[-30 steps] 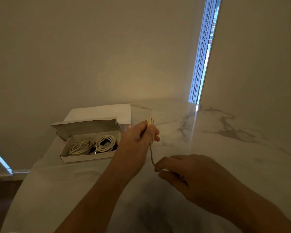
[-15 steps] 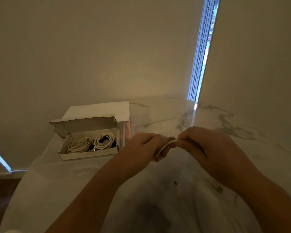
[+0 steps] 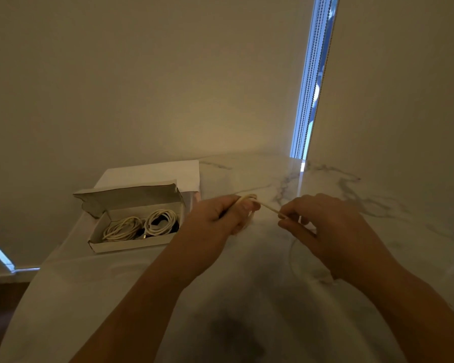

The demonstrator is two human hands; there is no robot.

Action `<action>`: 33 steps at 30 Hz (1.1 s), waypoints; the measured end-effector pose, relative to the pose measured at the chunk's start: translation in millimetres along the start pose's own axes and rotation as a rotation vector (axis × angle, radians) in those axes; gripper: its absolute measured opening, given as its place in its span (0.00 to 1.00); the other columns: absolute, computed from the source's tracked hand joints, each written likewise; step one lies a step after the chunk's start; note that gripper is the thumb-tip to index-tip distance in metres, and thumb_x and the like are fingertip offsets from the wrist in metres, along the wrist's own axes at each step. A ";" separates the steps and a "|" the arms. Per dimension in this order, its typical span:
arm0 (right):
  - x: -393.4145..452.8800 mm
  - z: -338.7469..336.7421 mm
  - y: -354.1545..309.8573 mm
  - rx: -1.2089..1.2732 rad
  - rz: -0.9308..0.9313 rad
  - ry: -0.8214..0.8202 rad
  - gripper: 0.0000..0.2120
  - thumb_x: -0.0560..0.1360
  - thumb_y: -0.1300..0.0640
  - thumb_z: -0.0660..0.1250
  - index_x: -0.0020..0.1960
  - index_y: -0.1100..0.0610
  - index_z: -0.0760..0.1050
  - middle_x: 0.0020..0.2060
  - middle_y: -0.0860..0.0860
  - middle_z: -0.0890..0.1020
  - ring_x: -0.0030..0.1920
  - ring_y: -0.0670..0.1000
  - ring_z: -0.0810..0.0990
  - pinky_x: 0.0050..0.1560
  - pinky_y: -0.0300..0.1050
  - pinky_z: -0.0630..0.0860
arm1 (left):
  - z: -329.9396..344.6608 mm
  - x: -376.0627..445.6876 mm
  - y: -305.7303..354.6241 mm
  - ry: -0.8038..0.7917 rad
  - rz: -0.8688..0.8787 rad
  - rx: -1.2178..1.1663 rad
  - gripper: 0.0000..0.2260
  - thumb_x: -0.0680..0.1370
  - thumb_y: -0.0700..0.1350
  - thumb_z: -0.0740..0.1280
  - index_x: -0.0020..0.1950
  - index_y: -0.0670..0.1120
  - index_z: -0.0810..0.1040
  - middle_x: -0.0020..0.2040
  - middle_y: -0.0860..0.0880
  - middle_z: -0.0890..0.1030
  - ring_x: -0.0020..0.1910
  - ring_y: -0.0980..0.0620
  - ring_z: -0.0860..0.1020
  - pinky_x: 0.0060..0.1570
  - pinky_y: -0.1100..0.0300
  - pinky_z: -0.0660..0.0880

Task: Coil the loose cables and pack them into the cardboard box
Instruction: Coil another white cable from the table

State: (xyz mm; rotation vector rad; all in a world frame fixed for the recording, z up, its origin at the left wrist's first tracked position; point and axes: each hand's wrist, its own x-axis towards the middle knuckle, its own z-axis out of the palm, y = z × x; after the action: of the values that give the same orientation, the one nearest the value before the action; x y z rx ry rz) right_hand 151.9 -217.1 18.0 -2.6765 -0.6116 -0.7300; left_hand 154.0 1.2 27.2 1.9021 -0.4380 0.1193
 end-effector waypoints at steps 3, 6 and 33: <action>0.0 -0.2 -0.3 0.056 0.013 -0.002 0.08 0.76 0.44 0.63 0.47 0.45 0.78 0.38 0.40 0.78 0.38 0.43 0.75 0.41 0.30 0.65 | -1.1 1.2 -0.1 0.037 -0.032 -0.072 0.14 0.82 0.52 0.60 0.52 0.53 0.85 0.31 0.55 0.72 0.32 0.60 0.70 0.37 0.70 0.68; -0.2 0.0 -4.0 0.091 0.033 -0.008 0.07 0.77 0.46 0.63 0.47 0.47 0.78 0.38 0.41 0.79 0.38 0.42 0.75 0.40 0.28 0.65 | -0.6 2.2 -0.1 0.049 -0.056 -0.180 0.13 0.82 0.51 0.61 0.50 0.52 0.86 0.34 0.49 0.73 0.36 0.56 0.72 0.45 0.61 0.71; -0.9 17.3 -5.8 0.208 0.185 -0.008 0.11 0.81 0.48 0.56 0.55 0.43 0.77 0.36 0.36 0.74 0.37 0.38 0.73 0.39 0.31 0.66 | -6.8 10.2 -3.8 -0.049 -0.224 -1.062 0.10 0.79 0.44 0.65 0.46 0.41 0.83 0.44 0.45 0.78 0.36 0.56 0.72 0.35 0.65 0.72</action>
State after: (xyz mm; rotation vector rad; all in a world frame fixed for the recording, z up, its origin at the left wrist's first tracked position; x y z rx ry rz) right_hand 155.5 -205.7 4.2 -2.5031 -0.4092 -0.5726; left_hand 165.7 6.1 29.3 0.8920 -0.2321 -0.2677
